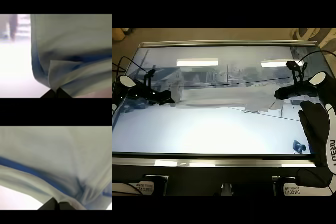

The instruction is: Fold the shirts.

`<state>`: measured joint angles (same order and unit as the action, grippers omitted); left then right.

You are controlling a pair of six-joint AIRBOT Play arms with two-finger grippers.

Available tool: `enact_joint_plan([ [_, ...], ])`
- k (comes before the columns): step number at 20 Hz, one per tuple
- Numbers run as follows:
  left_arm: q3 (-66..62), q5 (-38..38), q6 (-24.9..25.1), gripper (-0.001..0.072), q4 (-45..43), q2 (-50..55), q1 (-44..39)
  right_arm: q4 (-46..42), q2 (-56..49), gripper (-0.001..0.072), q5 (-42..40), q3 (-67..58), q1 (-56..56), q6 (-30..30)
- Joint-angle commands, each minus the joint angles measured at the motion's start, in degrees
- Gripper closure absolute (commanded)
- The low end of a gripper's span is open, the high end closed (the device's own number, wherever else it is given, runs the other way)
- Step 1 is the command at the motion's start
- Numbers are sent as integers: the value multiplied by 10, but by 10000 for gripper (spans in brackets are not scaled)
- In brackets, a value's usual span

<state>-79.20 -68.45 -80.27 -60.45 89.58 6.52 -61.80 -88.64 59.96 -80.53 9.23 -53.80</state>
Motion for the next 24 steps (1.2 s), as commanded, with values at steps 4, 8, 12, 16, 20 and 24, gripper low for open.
enact_joint_plan([
  [4, -187, 24, -66, 685, 60, 167, 2, 121, -156, 699, -152, -123, -1, -19],
  [8, -218, 57, -75, 683, 94, 233, 0, 133, -204, 694, -175, -123, -2, -19],
  [12, -218, 90, -90, 8, 119, 250, -13, 131, -218, 523, -150, -123, -2, -19],
  [16, -257, 40, -88, -13, 114, 236, -4, 98, -175, 21, -116, -124, 30, 9],
  [20, -264, 3, -46, -13, 114, 162, 6, -36, -153, -2, -17, -124, 101, -26],
  [24, -264, -26, -78, -13, 114, 82, -7, 28, -200, -3, 41, -124, 132, -26],
])
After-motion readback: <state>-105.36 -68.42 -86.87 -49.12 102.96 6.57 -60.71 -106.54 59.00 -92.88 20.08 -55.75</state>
